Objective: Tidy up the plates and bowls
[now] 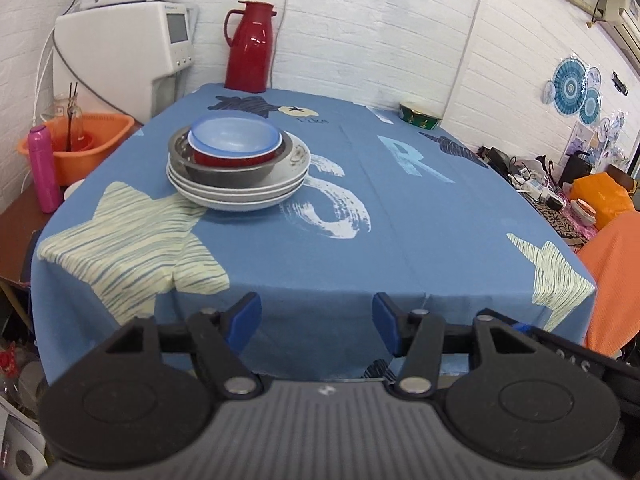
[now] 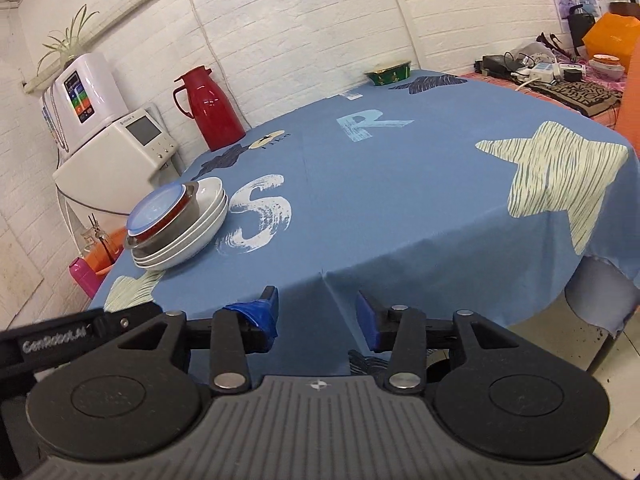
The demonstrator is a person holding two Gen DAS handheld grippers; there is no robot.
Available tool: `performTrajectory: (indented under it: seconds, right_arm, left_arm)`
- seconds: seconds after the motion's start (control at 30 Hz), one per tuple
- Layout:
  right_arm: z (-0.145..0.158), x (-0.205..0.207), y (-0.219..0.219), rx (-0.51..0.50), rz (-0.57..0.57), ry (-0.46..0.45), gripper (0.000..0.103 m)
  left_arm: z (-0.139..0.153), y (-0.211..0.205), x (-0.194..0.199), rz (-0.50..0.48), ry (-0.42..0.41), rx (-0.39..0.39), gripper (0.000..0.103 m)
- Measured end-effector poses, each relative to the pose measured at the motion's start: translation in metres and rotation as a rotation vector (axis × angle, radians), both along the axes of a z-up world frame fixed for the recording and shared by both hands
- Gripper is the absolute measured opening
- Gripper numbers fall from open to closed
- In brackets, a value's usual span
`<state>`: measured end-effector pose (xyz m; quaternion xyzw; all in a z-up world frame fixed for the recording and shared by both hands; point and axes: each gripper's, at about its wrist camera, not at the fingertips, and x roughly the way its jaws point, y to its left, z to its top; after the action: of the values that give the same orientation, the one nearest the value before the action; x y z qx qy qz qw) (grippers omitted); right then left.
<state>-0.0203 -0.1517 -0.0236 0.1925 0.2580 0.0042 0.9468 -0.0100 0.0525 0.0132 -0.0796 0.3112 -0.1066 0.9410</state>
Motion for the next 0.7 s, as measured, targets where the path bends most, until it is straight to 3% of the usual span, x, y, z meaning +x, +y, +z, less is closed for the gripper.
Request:
performTrajectory:
  seconds: [0.13,0.3,0.53,0.7]
  right_arm:
    - [-0.001,-0.014,0.003,-0.021,0.008,-0.027,0.028]
    - [-0.003,-0.016,0.014,-0.048,0.073,-0.03,0.029]
    - [-0.012,-0.012,0.021,-0.143,0.019,0.001,0.03]
    - [-0.019,-0.009,0.024,-0.147,0.035,0.025,0.031]
  left_arm:
    - [-0.005,0.003,0.003,0.014,0.019,-0.005,0.054]
    - [0.0,0.0,-0.003,0.039,-0.021,0.041,0.054]
    - [0.004,-0.008,-0.015,0.055,-0.091,0.117,0.054]
    - [0.002,-0.013,-0.016,0.057,-0.112,0.145,0.054]
